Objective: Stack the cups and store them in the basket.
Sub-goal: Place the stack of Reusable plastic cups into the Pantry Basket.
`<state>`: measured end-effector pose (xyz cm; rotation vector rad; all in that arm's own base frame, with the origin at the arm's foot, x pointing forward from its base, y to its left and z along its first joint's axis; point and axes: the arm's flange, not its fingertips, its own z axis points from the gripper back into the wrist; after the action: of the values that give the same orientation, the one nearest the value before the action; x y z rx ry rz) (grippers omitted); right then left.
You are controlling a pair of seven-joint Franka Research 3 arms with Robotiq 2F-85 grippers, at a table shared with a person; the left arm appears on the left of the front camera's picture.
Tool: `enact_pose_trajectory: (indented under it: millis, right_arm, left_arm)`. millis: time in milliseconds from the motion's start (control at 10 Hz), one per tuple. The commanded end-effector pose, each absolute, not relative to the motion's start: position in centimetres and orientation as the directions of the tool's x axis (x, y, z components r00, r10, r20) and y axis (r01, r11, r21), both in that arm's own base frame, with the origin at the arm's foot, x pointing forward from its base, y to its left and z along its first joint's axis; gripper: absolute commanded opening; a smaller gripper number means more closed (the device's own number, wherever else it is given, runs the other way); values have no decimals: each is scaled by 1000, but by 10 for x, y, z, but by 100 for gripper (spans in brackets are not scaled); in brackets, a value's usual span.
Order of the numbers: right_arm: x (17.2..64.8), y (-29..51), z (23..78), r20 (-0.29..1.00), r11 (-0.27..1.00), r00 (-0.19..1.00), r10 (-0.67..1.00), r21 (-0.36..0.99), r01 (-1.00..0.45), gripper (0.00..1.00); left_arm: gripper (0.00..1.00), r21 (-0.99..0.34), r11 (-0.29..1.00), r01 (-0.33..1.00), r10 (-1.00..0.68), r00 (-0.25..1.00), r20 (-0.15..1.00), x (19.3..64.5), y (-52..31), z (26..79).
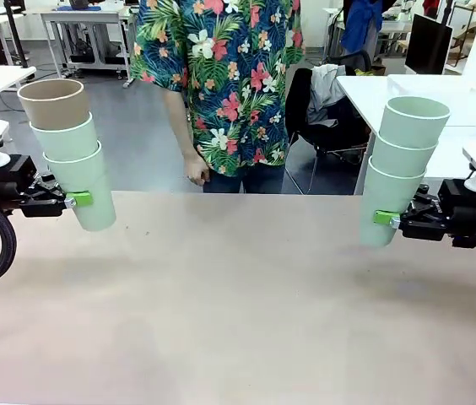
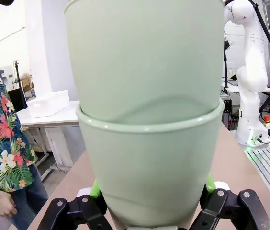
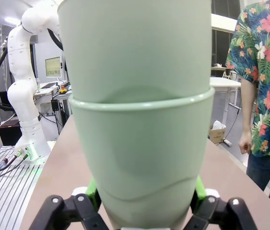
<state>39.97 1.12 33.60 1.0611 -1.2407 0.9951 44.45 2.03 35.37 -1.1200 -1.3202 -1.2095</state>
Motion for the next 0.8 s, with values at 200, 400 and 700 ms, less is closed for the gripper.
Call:
enact_pose_trajectory:
  millis: [200, 400, 700]
  right_arm:
    - [402, 11, 340, 998, 228, 66, 10, 62, -972, 85]
    - [402, 11, 340, 998, 228, 66, 10, 62, -972, 85]
    - [402, 11, 340, 998, 228, 66, 10, 62, -972, 85]
  left_arm:
    - [86, 97, 79, 992, 19, -99, 995, 443, 21, 358]
    - [86, 97, 79, 992, 19, -99, 995, 443, 21, 358]
    - [86, 97, 79, 992, 19, -99, 995, 443, 21, 358]
